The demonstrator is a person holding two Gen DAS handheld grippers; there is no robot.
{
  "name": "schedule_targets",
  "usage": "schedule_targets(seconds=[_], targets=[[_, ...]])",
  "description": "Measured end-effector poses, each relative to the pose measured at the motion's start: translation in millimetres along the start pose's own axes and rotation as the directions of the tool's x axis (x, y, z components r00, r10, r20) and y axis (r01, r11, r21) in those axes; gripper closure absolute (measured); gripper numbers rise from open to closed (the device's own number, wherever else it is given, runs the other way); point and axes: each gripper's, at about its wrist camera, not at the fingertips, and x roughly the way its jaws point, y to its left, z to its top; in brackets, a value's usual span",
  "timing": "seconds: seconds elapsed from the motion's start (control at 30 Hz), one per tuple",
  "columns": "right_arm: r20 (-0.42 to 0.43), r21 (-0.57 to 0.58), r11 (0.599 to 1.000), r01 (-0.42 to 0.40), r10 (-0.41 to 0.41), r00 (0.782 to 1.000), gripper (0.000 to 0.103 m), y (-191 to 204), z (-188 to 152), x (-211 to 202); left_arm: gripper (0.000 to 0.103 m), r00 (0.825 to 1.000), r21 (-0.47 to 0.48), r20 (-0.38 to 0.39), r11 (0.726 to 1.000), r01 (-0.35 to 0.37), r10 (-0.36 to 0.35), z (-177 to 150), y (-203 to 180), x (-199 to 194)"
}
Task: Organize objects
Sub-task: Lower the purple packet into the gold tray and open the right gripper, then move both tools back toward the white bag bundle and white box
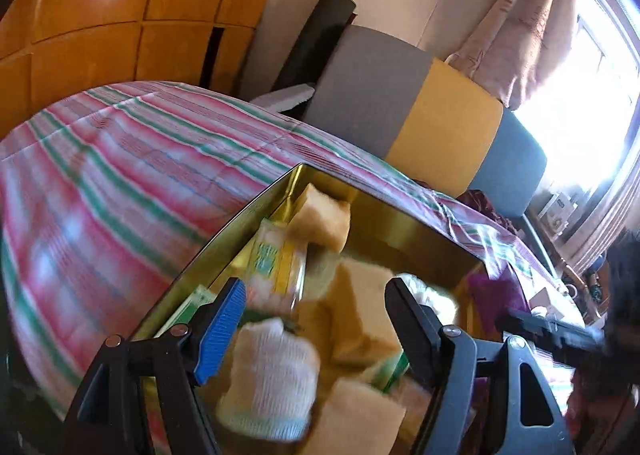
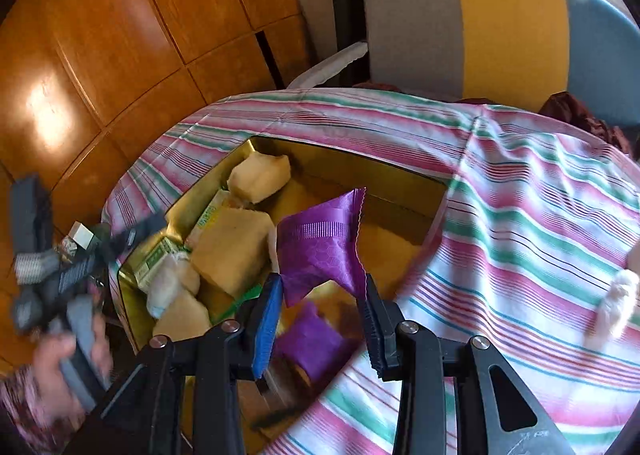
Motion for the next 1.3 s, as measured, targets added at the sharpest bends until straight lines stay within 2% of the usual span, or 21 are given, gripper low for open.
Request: schedule_targets(seconds=[0.37, 0.53, 0.67, 0.93, 1.1, 1.3], targets=[[-0.064, 0.084, 0.996, -0.009, 0.014, 0.998, 0.064, 13, 48, 73, 0.030, 1.000, 0.020, -0.014, 1.000, 0.000, 0.000, -16, -2, -11], [-0.095, 0.137, 0.990, -0.014, 0.028, 0.995, 0.064, 16, 57, 103, 0.030, 0.999, 0.015, -0.037, 1.000, -0.009, 0.010, -20, 2, -9], [-0.106, 0.121, 0.993, 0.003, 0.010, 0.994, 0.061, 22, 60, 113, 0.030, 0.999, 0.012, -0.038, 1.000, 0.004, -0.003, -21, 2, -10], [-0.079, 0.064, 0.998, 0.029, -0.023, 0.997, 0.058, 28, 57, 96, 0.030, 0.999, 0.011, -0.046, 1.000, 0.013, -0.013, -22, -2, -10], [-0.039, 0.087, 0.996, -0.007, 0.011, 0.999, 0.053, 22, 47, 69, 0.030, 0.999, 0.019, -0.044, 1.000, 0.017, -0.016, -22, -5, -11], [0.005, 0.056, 0.998, 0.013, -0.014, 1.000, 0.048, 18, 30, 31, 0.030, 0.999, 0.065, -0.040, 0.997, 0.037, -0.034, -26, -20, -16]])
